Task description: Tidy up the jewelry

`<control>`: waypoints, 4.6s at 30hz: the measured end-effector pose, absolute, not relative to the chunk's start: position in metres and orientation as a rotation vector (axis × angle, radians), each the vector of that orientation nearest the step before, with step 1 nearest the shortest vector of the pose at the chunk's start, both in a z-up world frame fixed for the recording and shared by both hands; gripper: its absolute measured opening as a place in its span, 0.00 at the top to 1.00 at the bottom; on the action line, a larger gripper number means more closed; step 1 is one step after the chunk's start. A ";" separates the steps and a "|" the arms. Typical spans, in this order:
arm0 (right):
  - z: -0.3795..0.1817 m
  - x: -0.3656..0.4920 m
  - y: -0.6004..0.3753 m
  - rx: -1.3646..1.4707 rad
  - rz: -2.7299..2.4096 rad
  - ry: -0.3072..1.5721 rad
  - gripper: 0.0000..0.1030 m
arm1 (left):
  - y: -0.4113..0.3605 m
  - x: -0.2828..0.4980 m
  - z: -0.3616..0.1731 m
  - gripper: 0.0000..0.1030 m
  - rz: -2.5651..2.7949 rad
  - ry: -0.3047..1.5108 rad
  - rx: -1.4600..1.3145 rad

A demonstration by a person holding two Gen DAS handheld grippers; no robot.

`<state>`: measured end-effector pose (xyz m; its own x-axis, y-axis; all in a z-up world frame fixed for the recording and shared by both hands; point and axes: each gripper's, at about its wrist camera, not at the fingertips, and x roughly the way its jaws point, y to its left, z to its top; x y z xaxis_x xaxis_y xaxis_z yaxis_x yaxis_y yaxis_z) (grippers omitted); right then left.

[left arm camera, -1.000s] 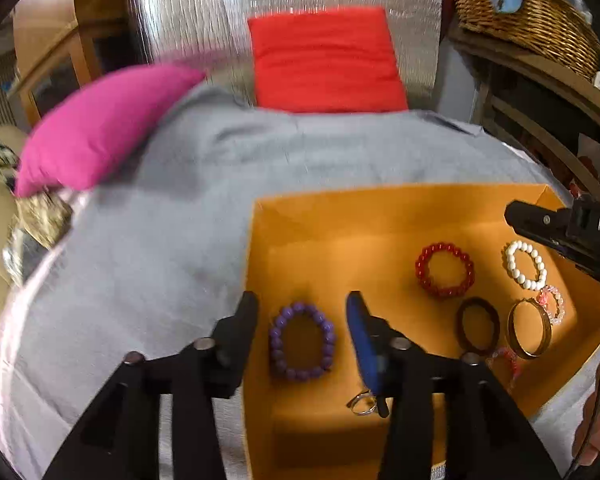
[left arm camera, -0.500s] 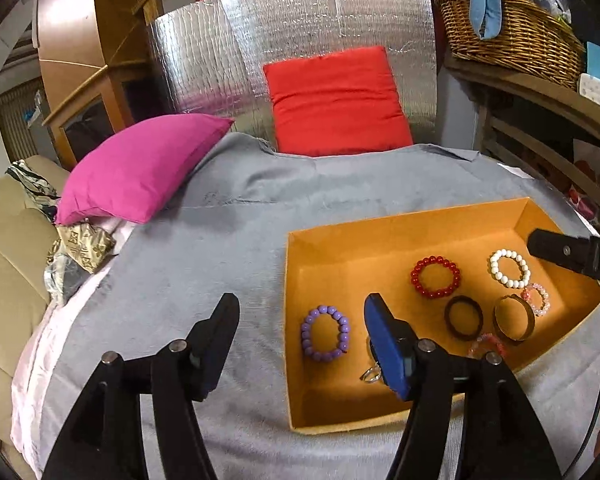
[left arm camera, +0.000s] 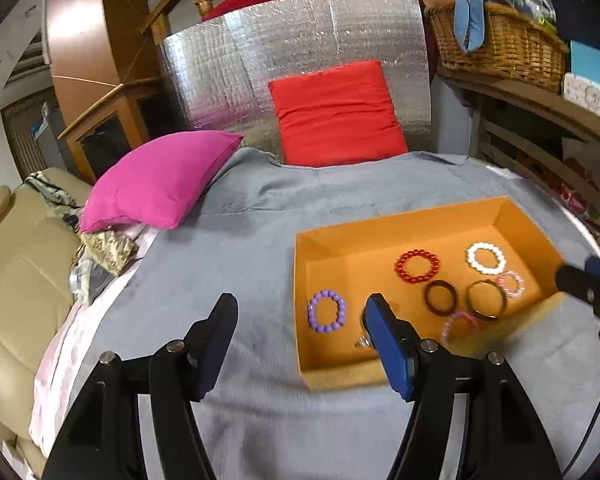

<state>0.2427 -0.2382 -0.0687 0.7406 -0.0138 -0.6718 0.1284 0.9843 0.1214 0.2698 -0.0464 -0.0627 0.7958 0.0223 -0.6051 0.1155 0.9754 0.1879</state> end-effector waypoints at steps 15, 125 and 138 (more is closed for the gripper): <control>0.022 0.079 -0.220 0.073 -0.165 0.645 0.19 | -0.037 0.106 0.036 0.11 -0.018 0.510 0.177; -0.049 0.255 -0.232 0.174 -0.219 0.822 0.15 | -0.048 0.274 -0.028 0.10 0.004 0.667 0.110; -0.056 0.252 -0.238 0.181 -0.223 0.817 0.15 | -0.050 0.275 -0.037 0.10 -0.012 0.669 0.128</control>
<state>0.2520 -0.2383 -0.0555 0.6634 -0.1270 -0.7374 0.2661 0.9611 0.0739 0.2751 -0.0496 -0.0366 0.7845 0.0298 -0.6194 0.0525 0.9921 0.1142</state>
